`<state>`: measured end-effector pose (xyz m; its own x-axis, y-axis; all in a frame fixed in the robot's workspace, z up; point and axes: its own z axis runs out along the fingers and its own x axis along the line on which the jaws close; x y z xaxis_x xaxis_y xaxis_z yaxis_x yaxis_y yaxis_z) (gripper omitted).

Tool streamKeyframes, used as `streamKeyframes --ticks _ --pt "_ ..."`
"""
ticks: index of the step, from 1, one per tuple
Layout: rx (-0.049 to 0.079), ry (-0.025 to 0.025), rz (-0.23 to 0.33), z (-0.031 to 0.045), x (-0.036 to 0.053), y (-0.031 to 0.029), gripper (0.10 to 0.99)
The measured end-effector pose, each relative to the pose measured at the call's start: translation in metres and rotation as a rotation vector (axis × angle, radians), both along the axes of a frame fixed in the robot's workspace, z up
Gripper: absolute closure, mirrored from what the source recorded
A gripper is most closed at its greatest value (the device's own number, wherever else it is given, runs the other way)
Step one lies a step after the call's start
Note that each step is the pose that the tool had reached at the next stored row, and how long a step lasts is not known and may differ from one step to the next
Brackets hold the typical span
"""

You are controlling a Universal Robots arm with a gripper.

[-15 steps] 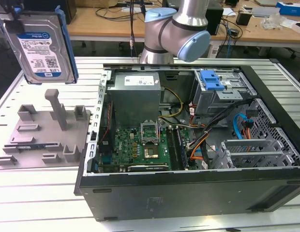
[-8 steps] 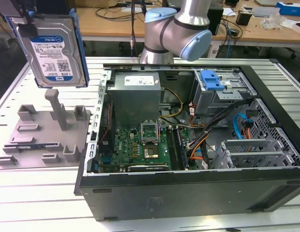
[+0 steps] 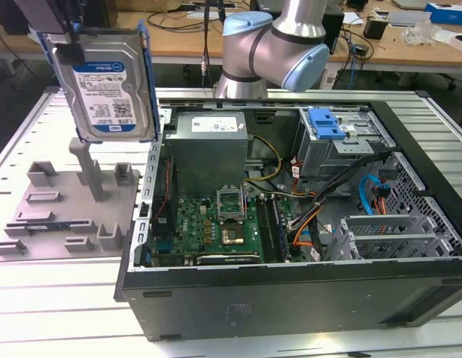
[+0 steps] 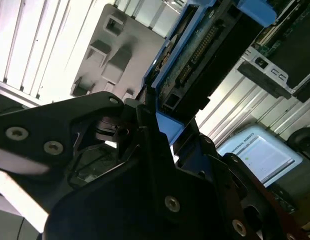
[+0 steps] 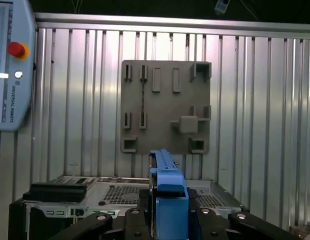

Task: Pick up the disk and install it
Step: 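Pick up the disk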

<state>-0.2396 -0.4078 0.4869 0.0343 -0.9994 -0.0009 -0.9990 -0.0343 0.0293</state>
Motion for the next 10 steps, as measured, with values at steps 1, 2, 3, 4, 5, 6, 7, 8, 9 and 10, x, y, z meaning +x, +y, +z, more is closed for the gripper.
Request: streamKeyframes --ticks 1,2,3,4,5,6,7,8,9,10 --pt "0.0 0.0 0.0 0.0001 0.0036 -0.0012 0.718" --pt "0.0 0.0 0.0 0.0001 0.0086 -0.003 0.718" --pt "0.0 0.0 0.0 0.0002 0.0118 -0.004 0.718" --pt "0.0 0.0 0.0 0.0002 0.0169 -0.0057 0.718" --pt "0.0 0.0 0.0 0.0002 0.02 -0.0068 0.718" --pt "0.0 0.0 0.0 0.0002 0.0254 -0.0086 0.718" --pt "0.0 0.0 0.0 0.0003 0.0299 -0.0101 0.718" --pt "0.0 0.0 0.0 0.0003 0.0336 -0.0114 0.718" --pt "0.0 0.0 0.0 0.0003 0.0391 -0.0132 0.718" --pt "0.0 0.0 0.0 0.0003 0.0422 -0.0143 0.718"
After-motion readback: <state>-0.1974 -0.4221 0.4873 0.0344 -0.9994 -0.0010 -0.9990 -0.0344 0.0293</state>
